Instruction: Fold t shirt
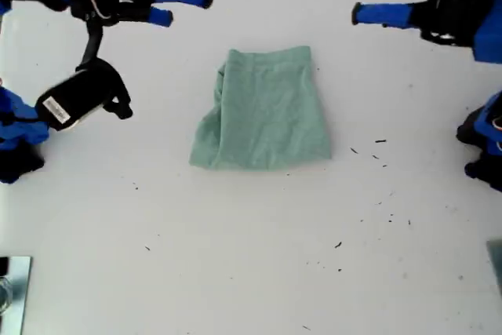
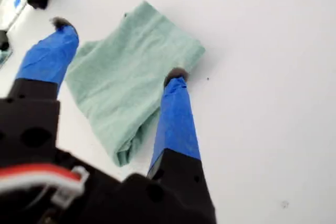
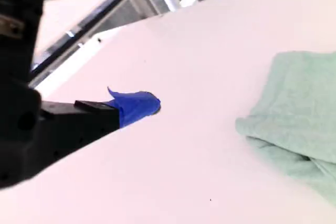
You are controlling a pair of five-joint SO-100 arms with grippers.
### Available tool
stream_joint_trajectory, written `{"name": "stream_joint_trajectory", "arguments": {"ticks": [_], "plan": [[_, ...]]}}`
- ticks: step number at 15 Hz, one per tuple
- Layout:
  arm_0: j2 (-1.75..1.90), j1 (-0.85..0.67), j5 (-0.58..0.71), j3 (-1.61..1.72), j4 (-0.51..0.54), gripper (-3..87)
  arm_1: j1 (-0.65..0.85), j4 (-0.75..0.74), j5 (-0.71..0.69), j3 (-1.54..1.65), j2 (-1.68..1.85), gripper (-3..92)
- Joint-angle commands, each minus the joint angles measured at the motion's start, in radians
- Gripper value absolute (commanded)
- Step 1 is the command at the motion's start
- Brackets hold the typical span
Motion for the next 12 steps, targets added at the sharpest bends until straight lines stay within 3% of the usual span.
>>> {"name": "stream_joint_trajectory", "arguments": {"ticks": [1,2,5,7,9,10,11,12], "plan": [[0.357,-0.012,-0.035,0.374,-0.132,28.9,-0.011,0.067,0.037,0.126,0.229,29.6],[0.462,0.002,-0.061,0.518,-0.161,26.9,-0.029,0.1,0.06,0.224,0.345,29.1],[0.933,0.149,-0.183,1.017,-0.299,9.3,-0.101,0.207,0.137,0.468,0.517,25.5],[1.511,0.275,-0.27,1.362,-0.224,7.6,-0.072,0.247,0.25,0.603,0.517,22.9],[1.503,0.367,-0.382,1.46,-0.161,9.1,-0.074,0.216,0.279,0.752,0.517,22.5],[1.502,0.402,-0.465,1.44,-0.067,11.7,-0.063,0.225,0.331,0.742,0.515,21.8],[1.502,0.437,-0.373,1.442,-0.072,11.8,-0.055,0.239,0.202,0.742,0.512,21.8],[1.502,0.465,-0.367,1.443,-0.072,11.9,-0.054,0.239,-0.127,0.741,0.512,21.8]]}}
